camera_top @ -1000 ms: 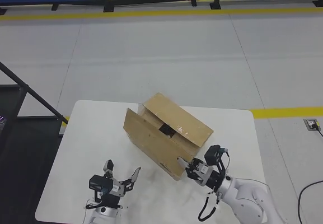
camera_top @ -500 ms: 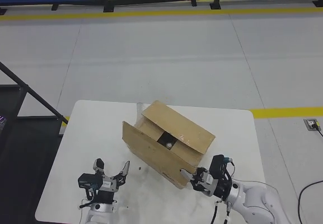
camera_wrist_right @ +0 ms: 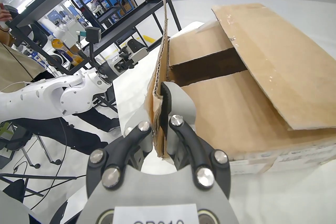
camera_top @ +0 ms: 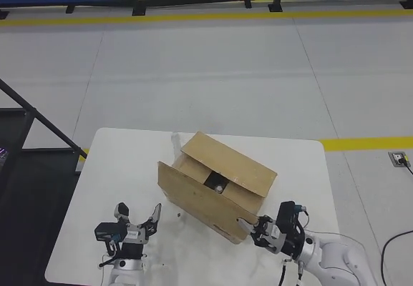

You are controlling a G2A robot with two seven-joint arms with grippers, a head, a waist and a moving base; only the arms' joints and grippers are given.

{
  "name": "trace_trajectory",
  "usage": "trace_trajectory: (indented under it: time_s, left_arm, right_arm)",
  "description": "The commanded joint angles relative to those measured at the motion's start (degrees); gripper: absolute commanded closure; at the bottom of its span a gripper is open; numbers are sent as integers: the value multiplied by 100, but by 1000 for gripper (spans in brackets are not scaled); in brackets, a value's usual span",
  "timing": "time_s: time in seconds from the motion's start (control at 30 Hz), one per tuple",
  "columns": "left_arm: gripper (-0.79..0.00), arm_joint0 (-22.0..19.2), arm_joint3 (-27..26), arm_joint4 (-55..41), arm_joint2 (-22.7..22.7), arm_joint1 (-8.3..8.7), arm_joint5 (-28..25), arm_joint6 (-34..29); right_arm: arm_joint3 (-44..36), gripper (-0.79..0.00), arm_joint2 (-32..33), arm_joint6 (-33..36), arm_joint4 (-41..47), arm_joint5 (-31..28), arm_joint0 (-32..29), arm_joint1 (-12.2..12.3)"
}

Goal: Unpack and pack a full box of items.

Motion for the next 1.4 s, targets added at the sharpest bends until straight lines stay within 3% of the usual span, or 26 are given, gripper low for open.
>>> trace_trajectory:
  time_s: [0.0,0.03,0.07,0.1,0.23,0.43,0.67,0.77,0.97,1.37]
  left_arm:
    - [-785,3,8,3,5,-8,19,3]
    - [-785,4,12,5,5,-11,21,-3]
    - [-785,5,13,-9,2,-15,29,-10]
    - [-785,6,11,-19,-5,-19,47,-12]
    - [-785,25,-7,-54,-31,-31,58,-16]
    - [-785,17,2,-20,-33,-43,-5,-93]
    - [-785,-75,-8,171,59,-65,-2,-212]
    - [-785,-99,-18,232,84,-74,1,-254]
    - [-785,-106,-32,302,97,-88,10,-277]
    - [-785,-16,-71,292,87,-115,-38,-173]
  right_arm:
    - [26,-43,16,-35,29,43,11,3]
    - [30,-342,18,-45,35,46,12,6]
    - [36,-508,24,-54,43,36,10,9]
    - [31,-785,41,-79,27,51,3,13]
    - [-226,-785,199,-321,-478,413,-218,29]
    - [-985,-785,407,-1013,-2066,1391,-1137,52]
    - [-1218,-785,150,-1209,-3199,2262,-1819,35]
    - [-1152,-785,-39,-1139,-3495,2919,-1820,-9]
    - [-756,-785,-291,-1139,-3432,3317,-1497,-82]
    - [-422,-785,-168,-1235,-3129,3326,-1180,-121]
